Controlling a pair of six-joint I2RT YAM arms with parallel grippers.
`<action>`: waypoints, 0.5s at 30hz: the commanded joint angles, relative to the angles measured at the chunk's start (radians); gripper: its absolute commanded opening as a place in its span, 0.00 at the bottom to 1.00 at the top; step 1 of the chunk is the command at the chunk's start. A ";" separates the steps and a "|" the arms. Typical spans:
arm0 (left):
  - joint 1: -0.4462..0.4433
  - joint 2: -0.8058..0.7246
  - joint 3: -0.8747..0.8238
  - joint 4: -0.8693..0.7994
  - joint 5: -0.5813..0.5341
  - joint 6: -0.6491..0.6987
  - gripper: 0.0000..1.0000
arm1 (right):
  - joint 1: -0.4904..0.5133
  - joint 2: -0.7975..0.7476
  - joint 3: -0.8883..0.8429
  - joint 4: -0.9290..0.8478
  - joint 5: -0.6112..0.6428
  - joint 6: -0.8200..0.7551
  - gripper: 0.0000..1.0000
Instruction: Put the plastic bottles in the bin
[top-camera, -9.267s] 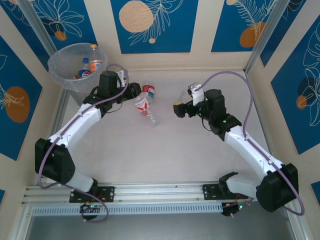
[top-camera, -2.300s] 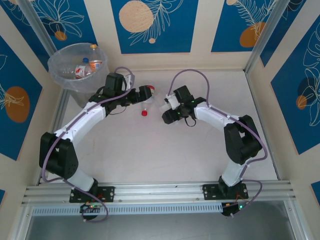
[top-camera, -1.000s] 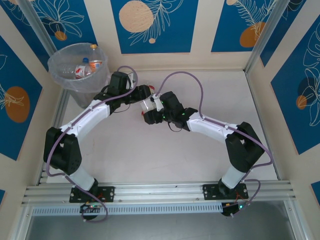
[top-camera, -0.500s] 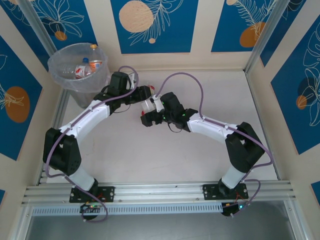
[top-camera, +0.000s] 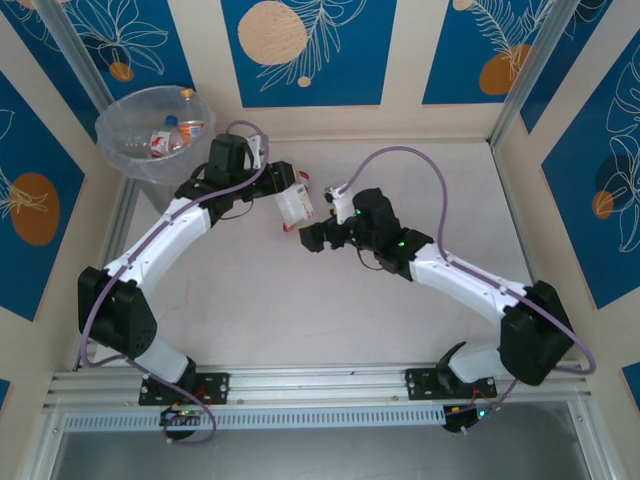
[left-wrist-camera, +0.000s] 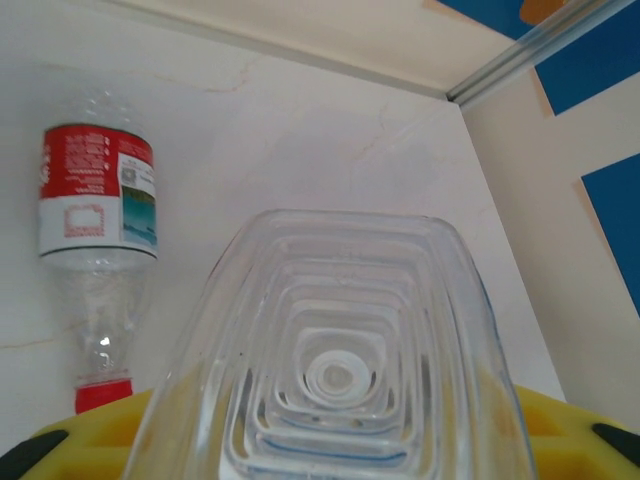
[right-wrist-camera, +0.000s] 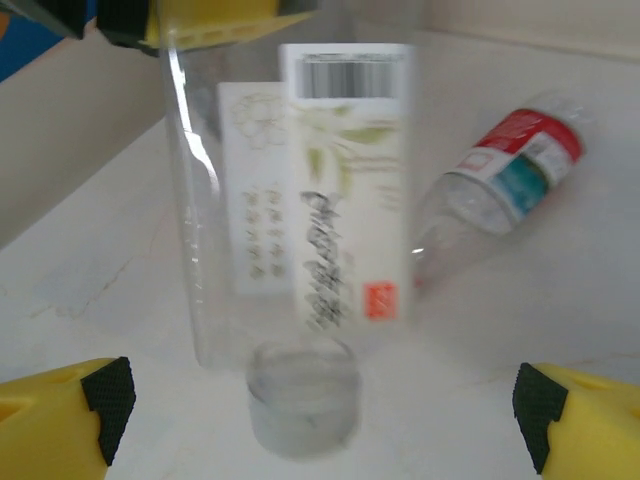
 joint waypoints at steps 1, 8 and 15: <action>0.044 -0.043 0.067 -0.040 -0.028 0.037 0.43 | -0.050 -0.090 -0.059 0.050 0.077 0.001 0.99; 0.122 -0.035 0.203 -0.109 -0.030 0.090 0.43 | -0.197 -0.190 -0.143 0.056 0.055 0.113 0.99; 0.255 0.014 0.453 -0.202 -0.034 0.138 0.44 | -0.250 -0.181 -0.166 0.064 0.000 0.185 0.99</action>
